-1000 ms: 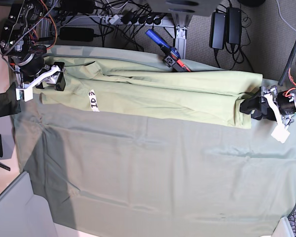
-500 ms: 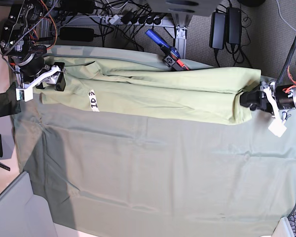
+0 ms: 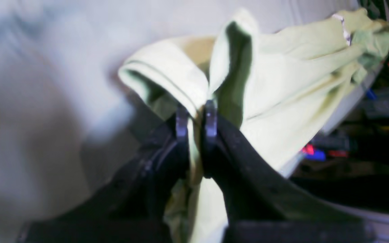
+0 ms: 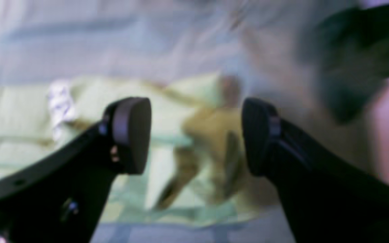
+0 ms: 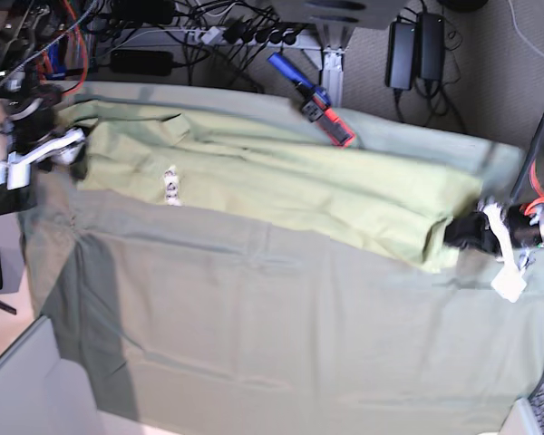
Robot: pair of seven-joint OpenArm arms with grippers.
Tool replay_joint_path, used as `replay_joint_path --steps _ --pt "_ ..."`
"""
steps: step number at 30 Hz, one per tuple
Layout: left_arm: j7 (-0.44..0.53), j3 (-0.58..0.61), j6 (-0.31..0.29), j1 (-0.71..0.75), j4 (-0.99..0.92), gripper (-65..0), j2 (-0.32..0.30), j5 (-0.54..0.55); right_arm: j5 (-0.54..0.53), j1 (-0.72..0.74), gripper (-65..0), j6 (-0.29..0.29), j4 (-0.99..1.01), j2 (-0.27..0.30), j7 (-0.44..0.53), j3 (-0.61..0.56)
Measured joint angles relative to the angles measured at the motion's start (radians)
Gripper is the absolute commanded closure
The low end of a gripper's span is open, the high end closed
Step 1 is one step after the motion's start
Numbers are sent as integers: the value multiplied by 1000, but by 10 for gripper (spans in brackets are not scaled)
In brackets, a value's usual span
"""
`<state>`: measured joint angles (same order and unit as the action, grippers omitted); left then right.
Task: Fold the T-shirt properly
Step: 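Drag the hem end with left gripper toward the collar end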
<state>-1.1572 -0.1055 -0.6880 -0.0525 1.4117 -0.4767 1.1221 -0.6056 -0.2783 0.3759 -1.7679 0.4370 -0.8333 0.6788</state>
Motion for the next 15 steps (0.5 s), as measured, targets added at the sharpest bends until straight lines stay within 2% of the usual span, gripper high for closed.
replay_joint_path --steps 7,15 --pt "133 28 0 -111 -18 0 -8 -199 -11 7 -418 0 -8 6 -1 81" --pt "277 273 -5 -363 -227 0 -6 -417 -15 7 -418 0 -8 6 -2 80"
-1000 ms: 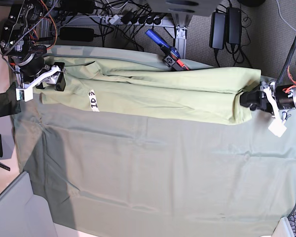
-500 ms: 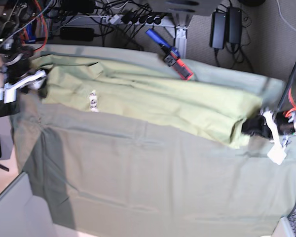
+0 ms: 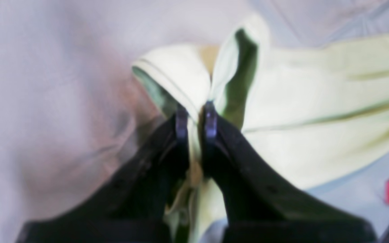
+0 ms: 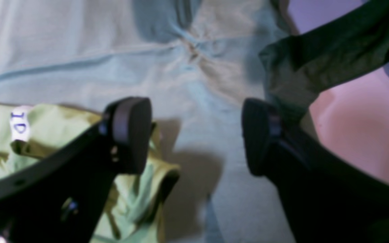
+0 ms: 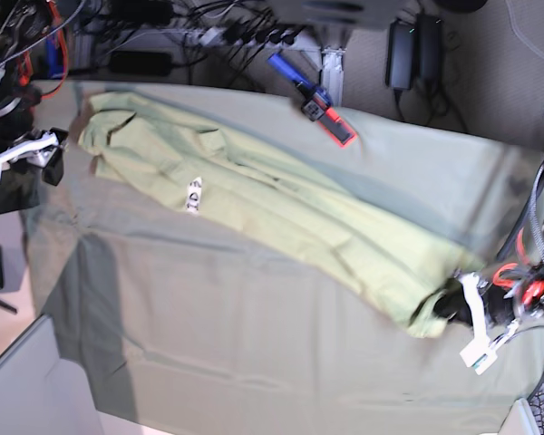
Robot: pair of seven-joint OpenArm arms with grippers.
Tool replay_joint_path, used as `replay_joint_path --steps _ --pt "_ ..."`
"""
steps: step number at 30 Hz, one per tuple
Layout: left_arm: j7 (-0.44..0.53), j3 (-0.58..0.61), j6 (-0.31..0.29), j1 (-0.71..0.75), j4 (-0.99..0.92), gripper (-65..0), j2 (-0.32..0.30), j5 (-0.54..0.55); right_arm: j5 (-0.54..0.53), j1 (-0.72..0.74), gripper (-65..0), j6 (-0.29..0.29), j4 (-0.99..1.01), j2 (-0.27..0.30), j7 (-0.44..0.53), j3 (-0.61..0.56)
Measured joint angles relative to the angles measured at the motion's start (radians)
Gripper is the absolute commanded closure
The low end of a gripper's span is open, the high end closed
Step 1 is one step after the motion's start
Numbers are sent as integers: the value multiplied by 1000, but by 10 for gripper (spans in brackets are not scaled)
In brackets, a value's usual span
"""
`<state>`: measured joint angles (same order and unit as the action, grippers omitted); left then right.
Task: Fold the T-shirt properly
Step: 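Drag the hem end with left gripper toward the collar end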
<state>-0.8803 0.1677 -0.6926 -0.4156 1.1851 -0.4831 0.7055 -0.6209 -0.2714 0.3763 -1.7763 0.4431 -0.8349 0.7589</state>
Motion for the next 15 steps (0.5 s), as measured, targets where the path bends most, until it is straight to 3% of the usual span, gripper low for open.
replay_joint_path --steps 2,7,11,15 --pt "-11 26 0 -45 -42 0 0 1 0 0 -417 0 0 0 0 0" --pt "-236 27 4 -53 105 0 -14 198 0 -4 -417 0 0 0 -5 0" --pt "-259 35 3 21 349 0 -3 232 1 -12 -417 0 0 -3 -5 0" --pt "-264 66 3 97 444 0 19 235 0 -11 -417 0 0 -3 -4 0"
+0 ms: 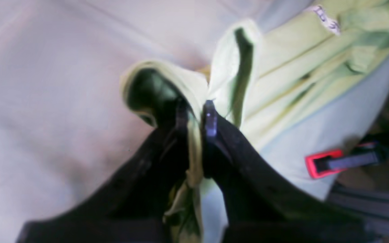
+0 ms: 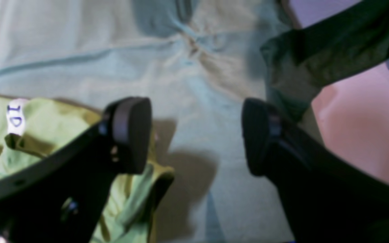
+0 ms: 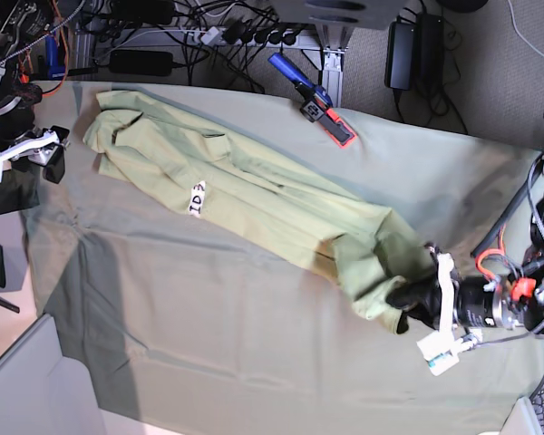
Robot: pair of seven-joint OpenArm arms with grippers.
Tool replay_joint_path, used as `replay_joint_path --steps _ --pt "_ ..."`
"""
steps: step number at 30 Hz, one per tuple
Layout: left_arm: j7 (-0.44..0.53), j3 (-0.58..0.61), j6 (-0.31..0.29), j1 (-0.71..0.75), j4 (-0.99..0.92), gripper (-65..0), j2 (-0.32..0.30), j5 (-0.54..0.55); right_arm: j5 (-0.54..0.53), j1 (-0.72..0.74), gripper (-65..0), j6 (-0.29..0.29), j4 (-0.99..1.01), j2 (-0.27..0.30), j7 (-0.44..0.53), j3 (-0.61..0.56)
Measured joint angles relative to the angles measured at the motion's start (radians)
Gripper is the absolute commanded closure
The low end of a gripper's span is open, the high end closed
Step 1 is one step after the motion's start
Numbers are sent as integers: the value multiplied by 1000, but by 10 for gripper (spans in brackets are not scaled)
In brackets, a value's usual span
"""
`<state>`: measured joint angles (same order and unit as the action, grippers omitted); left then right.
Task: Fold the T-shirt properly
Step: 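Drag the hem end with left gripper toward the collar end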
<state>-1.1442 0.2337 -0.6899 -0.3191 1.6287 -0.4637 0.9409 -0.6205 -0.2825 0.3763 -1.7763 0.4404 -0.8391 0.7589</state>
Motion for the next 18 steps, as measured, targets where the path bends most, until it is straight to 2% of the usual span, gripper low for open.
replay_joint_path --steps 2,8,12,15,18 --pt "-5 23 0 30 20 0 39 3 4 0 -417 0 0 0 0 0" --pt "1 80 0 78 23 0 221 -9 4 0 -417 0 0 0 -1 0" --pt "-2 99 0 80 23 0 311 -113 4 0 -417 0 0 0 -12 0" --pt "7 102 0 84 23 0 364 -182 4 0 -417 0 0 0 -12 0" --pt "19 102 0 103 23 0 386 -181 3 0 -417 0 0 0 -12 0"
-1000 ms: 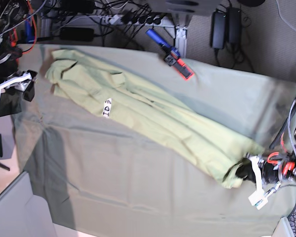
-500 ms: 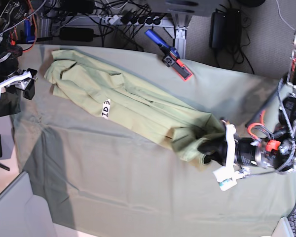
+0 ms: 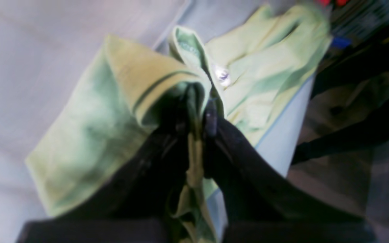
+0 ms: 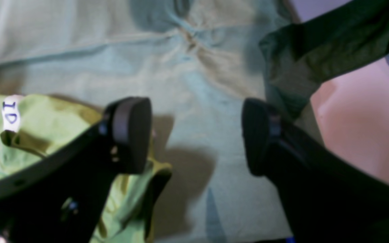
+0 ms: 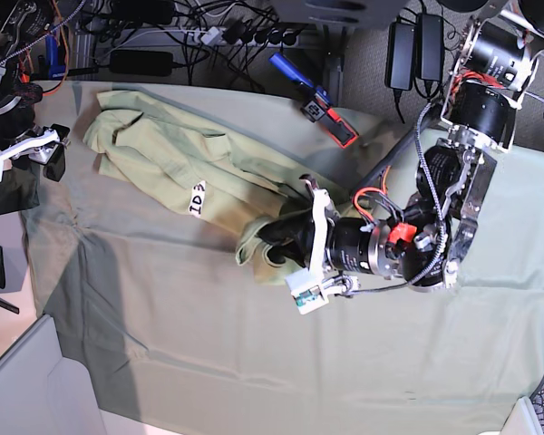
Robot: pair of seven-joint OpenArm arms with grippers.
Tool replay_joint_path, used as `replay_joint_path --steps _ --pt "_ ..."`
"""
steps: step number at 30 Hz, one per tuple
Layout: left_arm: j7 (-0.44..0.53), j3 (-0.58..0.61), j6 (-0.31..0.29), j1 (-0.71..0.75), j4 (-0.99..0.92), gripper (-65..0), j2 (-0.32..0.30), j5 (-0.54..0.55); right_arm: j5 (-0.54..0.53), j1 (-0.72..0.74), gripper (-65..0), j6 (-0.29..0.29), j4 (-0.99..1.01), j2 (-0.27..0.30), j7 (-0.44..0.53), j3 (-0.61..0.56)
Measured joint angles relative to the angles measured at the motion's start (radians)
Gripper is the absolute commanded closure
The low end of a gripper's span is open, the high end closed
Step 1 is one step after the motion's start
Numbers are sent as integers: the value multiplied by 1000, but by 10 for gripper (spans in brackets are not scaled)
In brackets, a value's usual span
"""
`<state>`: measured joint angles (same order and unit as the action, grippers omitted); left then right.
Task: Fold the T-shirt properly
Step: 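Drag the hem end with left gripper toward the collar end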
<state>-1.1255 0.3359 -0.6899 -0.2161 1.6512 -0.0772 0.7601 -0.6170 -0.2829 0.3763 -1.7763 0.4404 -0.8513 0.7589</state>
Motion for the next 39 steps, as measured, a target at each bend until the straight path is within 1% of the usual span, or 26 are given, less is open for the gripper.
replay_joint_path --steps 6,7,9,10,11,12,14,20,23,25,26,28,32,36,39 --pt "8 1 0 60 -16 0 21 -4 0 0 -417 0 0 0 -1 0" --pt "24 1 0 60 -16 -41 26 -6 0 0 -417 0 0 0 0 0" --pt "37 1 0 54 -16 -205 35 -2 0 0 -417 0 0 0 -2 0" --pt "45 0 0 52 -16 -272 41 -4 0 0 -417 0 0 0 -3 0" --pt "50 1 0 53 -16 -314 46 -2 0 0 -418 0 0 0 -3 0" --pt "49 1 0 53 -16 -329 50 -1 0 0 -418 0 0 0 -3 0" --pt "53 0 0 56 -16 -329 67 -3 0 0 -417 0 0 0 -3 0" --pt "57 28 0 55 -16 -328 148 0 0 0 -417 0 0 0 -3 0" --pt "57 31 0 55 -16 -328 160 -5 0 0 -418 0 0 0 -3 0" --pt "56 10 0 55 -16 -328 160 -58 0 0 -418 0 0 0 -16 0" --pt "55 -9 0 55 -16 -328 157 -71 0 0 -418 -2 0 0 -23 0" --pt "60 -46 0 55 -16 -328 140 -64 -2 0 -418 -3 0 0 -42 0" --pt "58 -84 0 58 -16 -328 78 -64 -38 -11 -418 -3 1 -10 -94 0" --pt "59 -100 0 61 -16 -328 18 -54 -59 -70 -418 -3 5 -59 -108 -3" --pt "58 -100 0 62 -16 -328 -19 -31 -64 -84 -418 -3 7 -98 -115 -3"
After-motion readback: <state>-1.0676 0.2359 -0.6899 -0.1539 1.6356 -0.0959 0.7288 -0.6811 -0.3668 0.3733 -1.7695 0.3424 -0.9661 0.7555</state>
